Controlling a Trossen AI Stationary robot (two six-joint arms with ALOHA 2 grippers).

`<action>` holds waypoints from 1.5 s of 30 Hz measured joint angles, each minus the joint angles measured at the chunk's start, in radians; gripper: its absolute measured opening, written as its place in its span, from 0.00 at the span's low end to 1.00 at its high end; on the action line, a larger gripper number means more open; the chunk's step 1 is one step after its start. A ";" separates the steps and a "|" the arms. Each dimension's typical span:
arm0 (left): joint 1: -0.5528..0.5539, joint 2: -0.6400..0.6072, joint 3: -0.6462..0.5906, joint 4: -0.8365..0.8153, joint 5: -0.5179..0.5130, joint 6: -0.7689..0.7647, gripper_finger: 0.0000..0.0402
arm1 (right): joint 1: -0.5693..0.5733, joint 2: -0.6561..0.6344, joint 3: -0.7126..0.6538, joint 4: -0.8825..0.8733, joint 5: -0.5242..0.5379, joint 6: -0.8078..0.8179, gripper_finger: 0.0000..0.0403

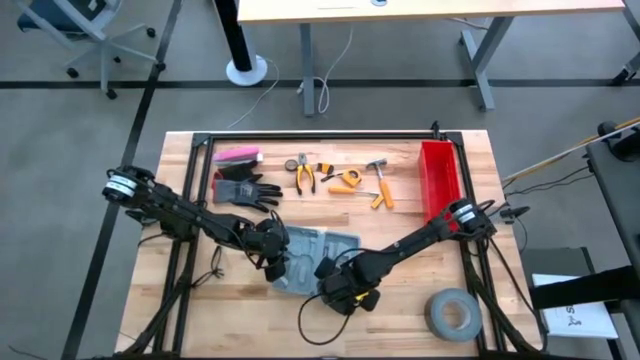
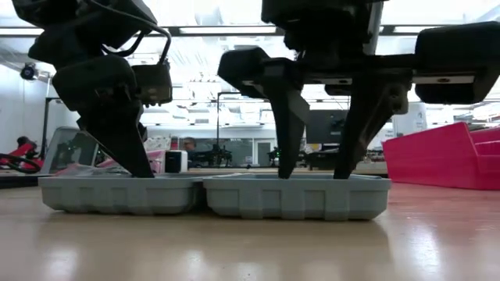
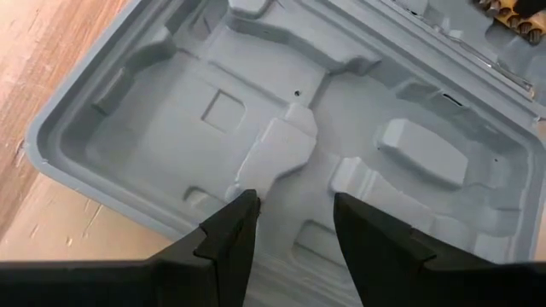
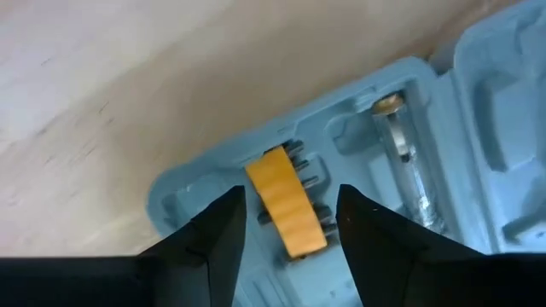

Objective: Prefit tool cases
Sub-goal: Remove the screwdriver bit set from the pre-fit tool case

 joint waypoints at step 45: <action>0.000 0.001 -0.001 0.021 0.022 -0.003 0.41 | -0.023 0.065 0.172 -0.204 -0.048 -0.124 0.00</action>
